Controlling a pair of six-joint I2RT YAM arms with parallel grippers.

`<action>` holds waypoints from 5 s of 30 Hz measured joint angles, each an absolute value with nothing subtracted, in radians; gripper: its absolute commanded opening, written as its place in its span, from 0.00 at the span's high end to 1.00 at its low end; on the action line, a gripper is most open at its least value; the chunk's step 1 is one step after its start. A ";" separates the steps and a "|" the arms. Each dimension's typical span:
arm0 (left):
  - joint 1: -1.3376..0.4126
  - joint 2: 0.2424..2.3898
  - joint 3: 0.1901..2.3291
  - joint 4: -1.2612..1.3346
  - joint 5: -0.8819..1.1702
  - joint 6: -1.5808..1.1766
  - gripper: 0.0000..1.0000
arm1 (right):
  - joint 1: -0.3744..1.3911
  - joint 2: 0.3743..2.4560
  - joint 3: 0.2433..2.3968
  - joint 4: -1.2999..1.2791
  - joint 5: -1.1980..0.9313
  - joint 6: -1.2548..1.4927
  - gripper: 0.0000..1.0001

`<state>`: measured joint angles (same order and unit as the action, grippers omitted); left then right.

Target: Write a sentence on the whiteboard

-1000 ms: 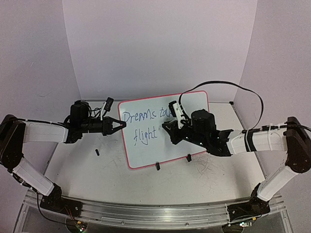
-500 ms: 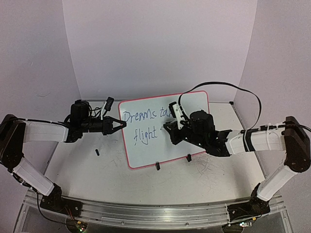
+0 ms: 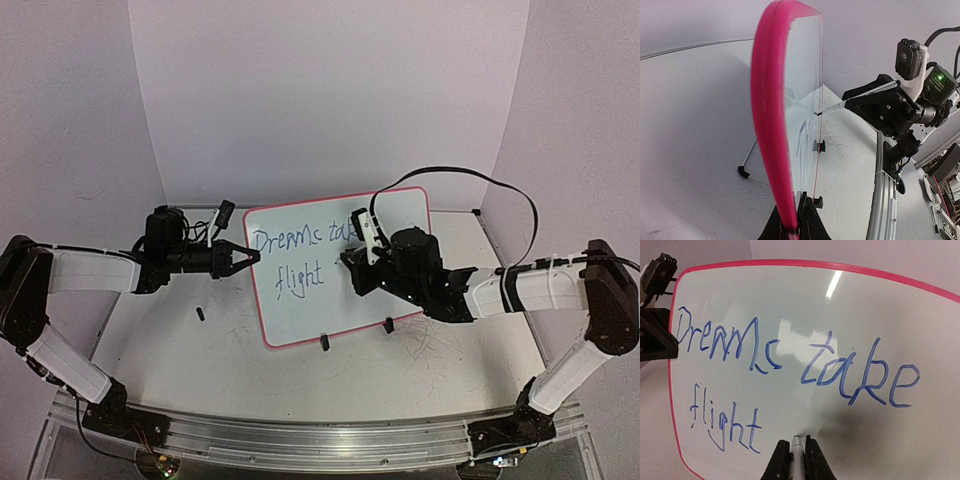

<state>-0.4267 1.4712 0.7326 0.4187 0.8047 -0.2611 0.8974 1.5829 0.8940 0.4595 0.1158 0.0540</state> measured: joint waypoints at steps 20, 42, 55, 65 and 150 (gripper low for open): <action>-0.427 1.471 0.733 0.417 0.804 -0.261 1.00 | 0.912 1.583 0.835 0.454 0.104 0.106 1.00; -0.427 1.471 0.733 0.417 0.804 -0.261 1.00 | 0.907 1.584 0.871 0.456 0.140 0.110 1.00; -0.427 1.471 0.733 0.417 0.804 -0.262 1.00 | 0.907 1.584 0.871 0.458 0.166 0.125 1.00; -0.427 1.471 0.733 0.416 0.804 -0.262 1.00 | 0.906 1.578 0.855 0.458 0.169 0.137 1.00; -0.429 1.471 0.739 0.408 0.802 -0.261 1.00 | 0.875 1.525 0.791 0.469 0.199 0.143 1.00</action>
<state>-0.4294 1.4712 0.7387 0.4080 0.8021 -0.2607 0.8749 1.5249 0.7913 0.4693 0.1987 0.1429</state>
